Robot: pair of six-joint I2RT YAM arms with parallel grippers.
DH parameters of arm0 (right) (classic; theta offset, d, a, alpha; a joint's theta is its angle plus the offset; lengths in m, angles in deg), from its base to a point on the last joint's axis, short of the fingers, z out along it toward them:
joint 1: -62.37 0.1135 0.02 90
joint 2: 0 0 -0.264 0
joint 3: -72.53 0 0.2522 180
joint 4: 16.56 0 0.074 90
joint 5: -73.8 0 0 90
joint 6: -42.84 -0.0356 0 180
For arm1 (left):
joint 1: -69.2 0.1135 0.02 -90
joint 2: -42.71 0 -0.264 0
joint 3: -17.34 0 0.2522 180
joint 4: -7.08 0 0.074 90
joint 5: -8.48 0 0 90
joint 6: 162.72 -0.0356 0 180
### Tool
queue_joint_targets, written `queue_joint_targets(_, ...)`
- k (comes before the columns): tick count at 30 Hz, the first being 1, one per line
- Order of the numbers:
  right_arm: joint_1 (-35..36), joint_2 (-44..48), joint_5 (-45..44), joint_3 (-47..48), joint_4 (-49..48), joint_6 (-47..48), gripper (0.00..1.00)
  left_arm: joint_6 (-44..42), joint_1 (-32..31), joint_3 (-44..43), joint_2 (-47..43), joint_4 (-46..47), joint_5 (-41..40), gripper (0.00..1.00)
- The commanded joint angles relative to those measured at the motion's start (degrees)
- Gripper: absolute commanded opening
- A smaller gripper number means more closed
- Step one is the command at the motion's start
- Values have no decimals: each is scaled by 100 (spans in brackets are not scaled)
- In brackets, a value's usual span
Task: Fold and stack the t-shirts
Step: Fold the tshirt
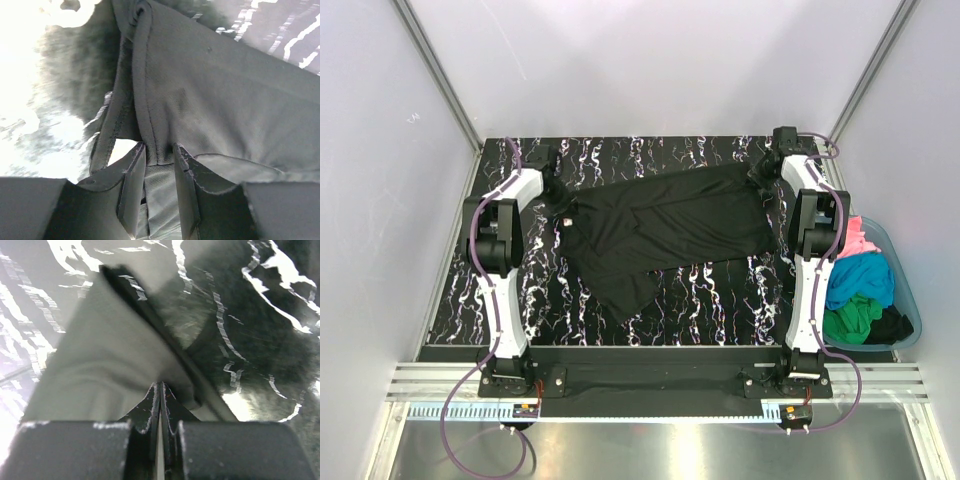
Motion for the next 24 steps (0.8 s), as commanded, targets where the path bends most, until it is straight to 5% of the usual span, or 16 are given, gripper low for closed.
queue_joint_targets(1, -47, 70, -252, -115, 44, 120, 4, -13, 142, -219, -44, -712, -705, 35)
queue_joint_targets(11, -12, 245, -509, -606, -122, -537, 3, -198, 317, -1264, 606, -784, -786, 38)
queue_joint_targets(17, 111, 500, -236, -1160, -676, -1424, 10, -382, 388, -2844, 1537, -949, -520, 40)
queue_joint_targets(24, 164, 860, -402, -1161, -642, -1453, 26, -409, 678, -3401, 2031, -379, -275, 45)
